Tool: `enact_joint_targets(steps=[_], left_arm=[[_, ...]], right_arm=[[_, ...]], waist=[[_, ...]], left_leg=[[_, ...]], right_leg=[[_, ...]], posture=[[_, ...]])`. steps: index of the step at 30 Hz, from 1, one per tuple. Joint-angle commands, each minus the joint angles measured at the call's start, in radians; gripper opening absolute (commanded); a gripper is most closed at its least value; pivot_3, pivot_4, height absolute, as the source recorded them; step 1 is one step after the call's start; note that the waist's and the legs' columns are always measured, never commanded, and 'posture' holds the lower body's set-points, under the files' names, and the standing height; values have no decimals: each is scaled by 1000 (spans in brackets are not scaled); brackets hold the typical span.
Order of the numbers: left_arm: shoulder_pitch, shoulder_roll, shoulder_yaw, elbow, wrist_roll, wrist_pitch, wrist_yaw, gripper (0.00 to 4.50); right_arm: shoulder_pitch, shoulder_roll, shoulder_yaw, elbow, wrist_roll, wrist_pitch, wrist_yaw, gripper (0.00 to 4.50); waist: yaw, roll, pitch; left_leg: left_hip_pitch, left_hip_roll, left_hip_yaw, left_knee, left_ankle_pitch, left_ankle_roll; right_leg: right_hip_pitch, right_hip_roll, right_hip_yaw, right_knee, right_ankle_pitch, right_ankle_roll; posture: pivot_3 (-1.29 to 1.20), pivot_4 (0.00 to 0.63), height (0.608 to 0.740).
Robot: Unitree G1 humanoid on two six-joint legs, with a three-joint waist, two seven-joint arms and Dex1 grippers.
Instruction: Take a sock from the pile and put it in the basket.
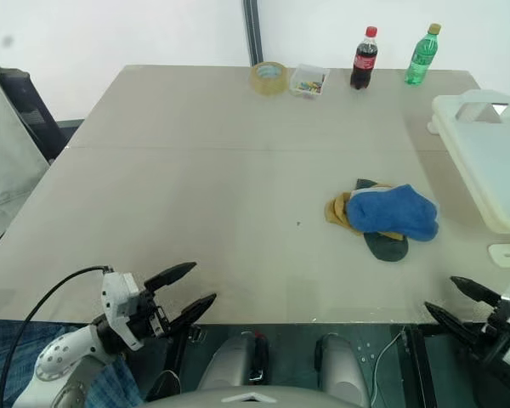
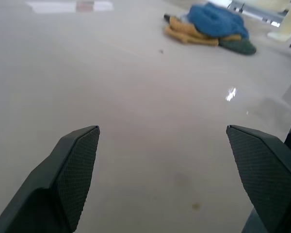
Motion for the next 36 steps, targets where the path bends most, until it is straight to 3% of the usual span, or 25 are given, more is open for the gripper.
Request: enact_joint_targets(steps=[1,8,17,30,33,34,35,36], left_arm=[[-8,13,42,-76,-120,25,-46,4500],[-35,52,63,-102,-156,20,-129,4500],[-52,177,89,-73,-99,-28,-291,4500],[-149,216,158,67,-74,-68,-353,4500],[-152,205,165,68,-81,-60,-345,4500],[-151,203,167,66,-82,-58,-343,4500],[-148,202,167,62,-82,-58,-342,4500],[-144,201,168,58,-82,-57,-341,4500]], right_arm=[[-29,3,13,-107,41,35,-45,4483],[-85,3,67,-125,15,39,-61,4483],[-320,31,218,-154,-170,64,-300,4483],[-502,18,391,-85,-348,88,-391,4483],[-520,29,386,-69,-337,145,-419,3836],[-522,27,386,-65,-338,145,-417,3103],[-517,21,389,-63,-344,135,-410,3073],[-514,19,390,-62,-347,127,-406,2487]], waist=[[0,0,0],[3,-1,0],[-1,-2,1],[-1,-2,1],[1,-2,1],[0,-2,1],[-1,-2,1],[-1,-2,1]], left_leg=[[0,0,0,1,0,0],[0,-2,0,1,0,0],[1,-1,1,3,0,0],[0,-1,2,3,0,0],[0,-1,2,3,0,0],[0,-1,2,3,0,0],[0,-1,2,3,0,0],[0,-1,2,3,0,0]], right_leg=[[0,0,0,1,0,0],[1,0,0,1,1,-1],[0,4,1,4,0,-1],[0,4,1,4,2,-4],[0,4,1,4,2,-4],[0,4,1,4,3,-4],[0,4,1,4,3,-4],[0,4,1,4,3,-4]], posture=[[0,150,740],[0,150,740],[0,150,740],[0,150,740],[0,150,740],[0,150,740],[0,150,740],[0,150,740]])
